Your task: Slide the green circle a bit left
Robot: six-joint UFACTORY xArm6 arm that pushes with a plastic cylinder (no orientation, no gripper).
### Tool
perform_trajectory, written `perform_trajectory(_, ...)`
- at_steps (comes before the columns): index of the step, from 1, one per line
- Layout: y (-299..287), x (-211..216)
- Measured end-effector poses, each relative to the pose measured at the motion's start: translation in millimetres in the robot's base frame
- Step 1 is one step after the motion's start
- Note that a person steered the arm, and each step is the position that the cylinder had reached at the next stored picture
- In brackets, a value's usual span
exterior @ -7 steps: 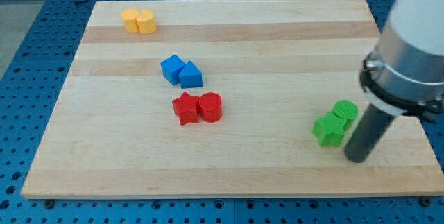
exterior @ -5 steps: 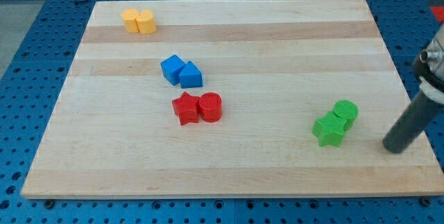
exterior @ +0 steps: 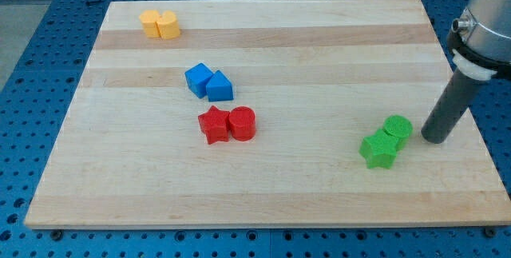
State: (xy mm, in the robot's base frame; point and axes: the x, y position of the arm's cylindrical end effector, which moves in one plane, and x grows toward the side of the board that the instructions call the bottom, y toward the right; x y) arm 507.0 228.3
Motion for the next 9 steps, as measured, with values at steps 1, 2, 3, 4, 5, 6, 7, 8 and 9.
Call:
perform_trajectory(1,-1.9,0.0)
perform_trajectory(2,-6.5,0.0)
perform_trajectory(3,-10.3,0.0)
perform_trajectory(4,-12.2,0.0)
perform_trajectory(5,-16.5,0.0)
perform_trajectory(6,-18.4,0.0)
perform_trajectory(7,-19.9,0.0)
perform_trajectory(8,-24.1,0.0)
perform_trajectory(9,-24.9,0.0)
